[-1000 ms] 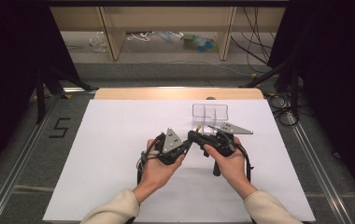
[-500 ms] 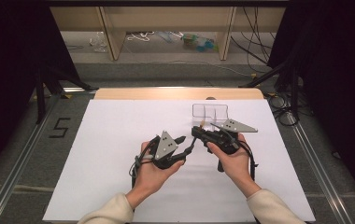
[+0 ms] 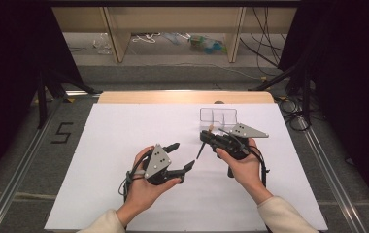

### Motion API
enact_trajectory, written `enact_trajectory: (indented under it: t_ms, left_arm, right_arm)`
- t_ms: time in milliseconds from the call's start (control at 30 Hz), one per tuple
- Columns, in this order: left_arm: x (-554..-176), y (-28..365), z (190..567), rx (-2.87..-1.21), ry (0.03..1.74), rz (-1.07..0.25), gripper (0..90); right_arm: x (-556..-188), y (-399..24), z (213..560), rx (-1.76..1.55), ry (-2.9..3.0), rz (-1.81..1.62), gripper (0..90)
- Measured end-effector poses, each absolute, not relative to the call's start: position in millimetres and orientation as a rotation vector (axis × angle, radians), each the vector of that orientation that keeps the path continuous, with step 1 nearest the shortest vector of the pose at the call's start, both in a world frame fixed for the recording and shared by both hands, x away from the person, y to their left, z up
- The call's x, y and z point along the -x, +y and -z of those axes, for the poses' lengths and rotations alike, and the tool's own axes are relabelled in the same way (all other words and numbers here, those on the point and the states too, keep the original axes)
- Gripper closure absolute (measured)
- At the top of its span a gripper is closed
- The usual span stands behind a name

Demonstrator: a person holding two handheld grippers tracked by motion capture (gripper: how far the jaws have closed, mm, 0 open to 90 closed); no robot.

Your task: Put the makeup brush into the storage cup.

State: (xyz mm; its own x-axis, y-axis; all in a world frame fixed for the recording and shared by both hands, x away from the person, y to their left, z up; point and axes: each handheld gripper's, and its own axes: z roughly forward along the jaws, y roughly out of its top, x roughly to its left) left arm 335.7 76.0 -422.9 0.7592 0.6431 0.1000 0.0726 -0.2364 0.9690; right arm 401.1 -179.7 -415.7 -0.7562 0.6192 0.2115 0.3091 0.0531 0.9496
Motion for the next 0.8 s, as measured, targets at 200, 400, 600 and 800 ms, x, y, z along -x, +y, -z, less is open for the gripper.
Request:
enact_trajectory:
  t_ms: [200, 400, 600, 800]
  left_arm:
    - [-330.7, 88.9, 424.9, -1.723, 0.566, -0.595, 25.8]
    - [-327.3, 99.0, 425.8, -1.697, 0.571, -0.596, 24.3]
    - [-325.2, 109.6, 427.5, -1.691, 0.578, -0.608, 23.4]
    - [-323.8, 119.0, 427.9, -1.68, 0.582, -0.615, 22.9]
  right_arm:
    - [-401.9, -181.0, 414.9, -0.942, 2.052, -1.776, 83.8]
    - [-402.5, -183.7, 412.6, -0.941, 2.051, -1.752, 83.8]
    - [-402.5, -184.2, 412.0, -0.947, 2.059, -1.742, 83.8]
    - [-402.8, -185.2, 410.5, -0.946, 2.059, -1.732, 83.8]
